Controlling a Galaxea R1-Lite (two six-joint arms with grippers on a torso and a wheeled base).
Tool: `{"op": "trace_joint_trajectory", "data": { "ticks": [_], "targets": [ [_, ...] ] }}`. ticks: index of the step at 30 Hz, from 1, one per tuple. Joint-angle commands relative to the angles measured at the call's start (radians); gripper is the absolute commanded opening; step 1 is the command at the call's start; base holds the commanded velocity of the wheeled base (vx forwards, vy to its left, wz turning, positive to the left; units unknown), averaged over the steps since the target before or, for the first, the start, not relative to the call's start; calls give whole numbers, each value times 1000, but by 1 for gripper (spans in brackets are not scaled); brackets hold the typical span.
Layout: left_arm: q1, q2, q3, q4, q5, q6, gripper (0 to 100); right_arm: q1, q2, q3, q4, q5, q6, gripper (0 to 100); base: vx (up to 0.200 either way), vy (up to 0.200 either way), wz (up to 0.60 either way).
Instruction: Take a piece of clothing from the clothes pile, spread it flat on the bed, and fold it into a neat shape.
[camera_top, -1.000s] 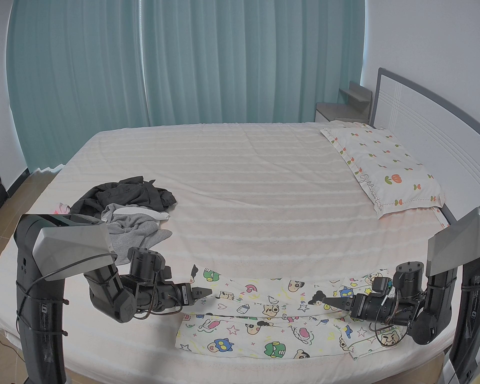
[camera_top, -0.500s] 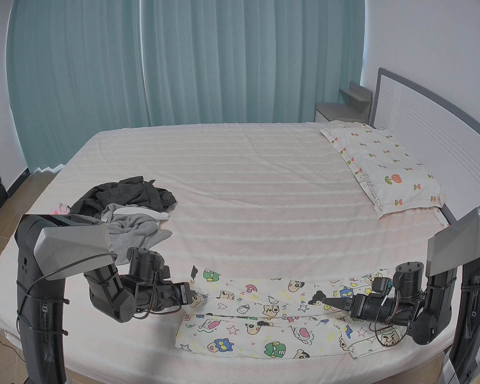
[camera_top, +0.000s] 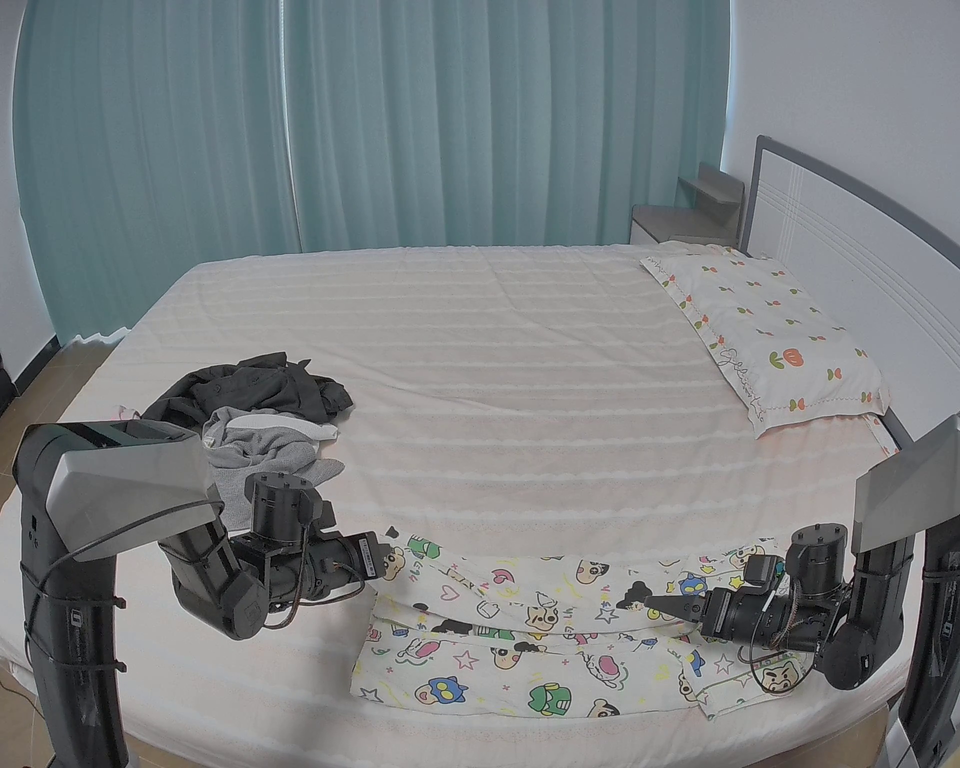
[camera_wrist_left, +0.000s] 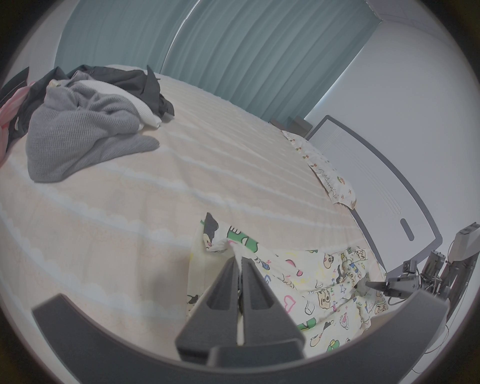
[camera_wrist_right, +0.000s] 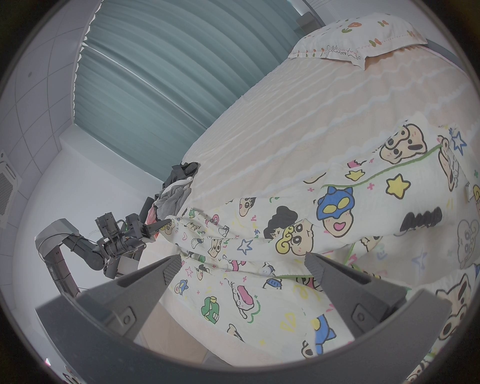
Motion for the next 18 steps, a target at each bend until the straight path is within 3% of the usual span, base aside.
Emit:
{"op": "trace_joint_trajectory", "data": {
  "ticks": [1, 6, 18],
  "targets": [
    [-16, -30, -14, -5, 19, -1, 0, 0, -2, 0, -18, 0, 0, 100, 0, 0, 0],
    [-33, -20, -27, -82, 34, -3, 0, 0, -2, 2, -18, 0, 0, 100, 0, 0, 0],
    [-39, -20, 62, -88, 36, -1, 0, 0, -2, 2, -18, 0, 0, 100, 0, 0, 0]
  ]
}}
